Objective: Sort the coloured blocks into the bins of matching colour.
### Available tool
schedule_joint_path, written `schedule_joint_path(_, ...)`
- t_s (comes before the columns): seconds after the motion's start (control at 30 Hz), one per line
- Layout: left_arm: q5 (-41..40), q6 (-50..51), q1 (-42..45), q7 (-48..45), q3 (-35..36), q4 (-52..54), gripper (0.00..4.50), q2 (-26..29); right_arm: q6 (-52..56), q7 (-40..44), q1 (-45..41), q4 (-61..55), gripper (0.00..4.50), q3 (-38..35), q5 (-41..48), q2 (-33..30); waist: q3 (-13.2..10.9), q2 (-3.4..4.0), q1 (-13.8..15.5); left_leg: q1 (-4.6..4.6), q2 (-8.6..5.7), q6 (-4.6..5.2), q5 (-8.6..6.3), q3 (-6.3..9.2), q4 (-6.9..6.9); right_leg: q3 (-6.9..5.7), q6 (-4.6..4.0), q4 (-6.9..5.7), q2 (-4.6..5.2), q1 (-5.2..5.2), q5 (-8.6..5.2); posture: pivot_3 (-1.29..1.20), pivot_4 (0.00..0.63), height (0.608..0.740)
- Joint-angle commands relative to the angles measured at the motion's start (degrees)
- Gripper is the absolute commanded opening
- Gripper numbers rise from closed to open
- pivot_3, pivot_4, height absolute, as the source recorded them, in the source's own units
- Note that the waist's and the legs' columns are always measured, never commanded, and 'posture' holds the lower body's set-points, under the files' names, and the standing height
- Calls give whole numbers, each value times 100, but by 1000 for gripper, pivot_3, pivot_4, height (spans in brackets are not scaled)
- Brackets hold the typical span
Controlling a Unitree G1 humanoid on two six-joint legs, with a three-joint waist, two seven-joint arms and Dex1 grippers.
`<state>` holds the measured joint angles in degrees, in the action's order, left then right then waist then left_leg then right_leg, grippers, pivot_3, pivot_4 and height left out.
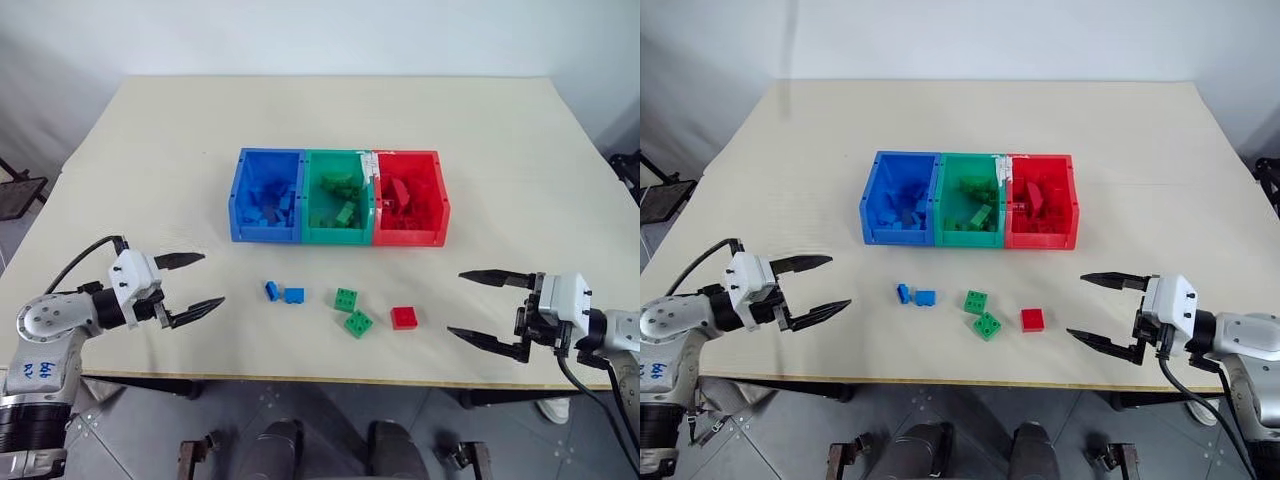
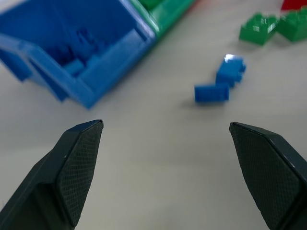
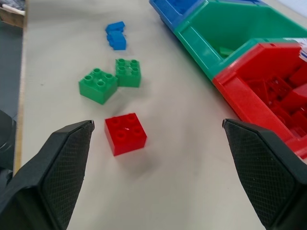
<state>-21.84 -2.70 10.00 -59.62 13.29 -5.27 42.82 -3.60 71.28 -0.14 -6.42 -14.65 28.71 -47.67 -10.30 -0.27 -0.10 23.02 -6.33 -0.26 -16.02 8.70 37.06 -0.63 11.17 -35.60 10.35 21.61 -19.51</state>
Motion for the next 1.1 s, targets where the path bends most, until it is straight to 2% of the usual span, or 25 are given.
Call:
schedule_joint_path(0.03,-79,205,27,129,-44,320,4482,-54,-71,-75,-26,-44,4500,-141,40,53,0,0,-8,0,2,-1,-1,0,0,0,0,0,-2,0,0,0,150,740)
schedule_joint_path(0.13,-171,648,19,6,-249,586,4482,1,-149,7,199,88,4500,-415,29,-70,0,0,4,1,2,-2,-2,1,-1,0,0,-2,-2,0,0,0,150,740)
schedule_joint_path(0.27,-87,619,91,-335,-700,1016,4482,-36,-393,271,449,585,4500,-763,-76,-291,0,0,58,1,-5,1,-3,0,4,2,0,2,1,-3,0,0,150,740)
schedule_joint_path(0.47,-327,979,190,-514,-1387,1949,4482,-340,-788,638,486,1184,4500,-607,-405,-526,0,0,22,-1,4,-1,-2,-6,4,3,-1,1,-4,-3,0,0,150,740)
schedule_joint_path(0.57,-347,1048,117,-375,-1487,2172,4482,-499,-436,604,230,918,4500,-190,-470,-488,1,1,-34,-2,7,-2,-2,-11,1,3,-2,2,-6,-2,0,0,150,740)
schedule_joint_path(0.77,-147,715,-314,-400,-1154,1904,4482,-292,937,444,-610,5,4500,951,-681,-588,1,4,-54,-12,17,-7,-6,-23,2,8,-8,1,-12,-1,-3,0,150,740)
schedule_joint_path(1.03,-199,478,-965,-467,-768,1913,4482,-43,1366,171,-1711,183,4500,2197,-1544,-198,0,2,73,-4,10,-6,-11,-5,2,5,-8,9,-8,1,-3,0,150,740)
schedule_joint_path(1.1,-193,443,-1023,-430,-719,1930,4500,-45,1290,138,-1794,265,4099,2320,-1679,-121,0,2,103,-1,9,-6,-11,-5,2,5,-8,8,-7,4,-3,0,150,740)
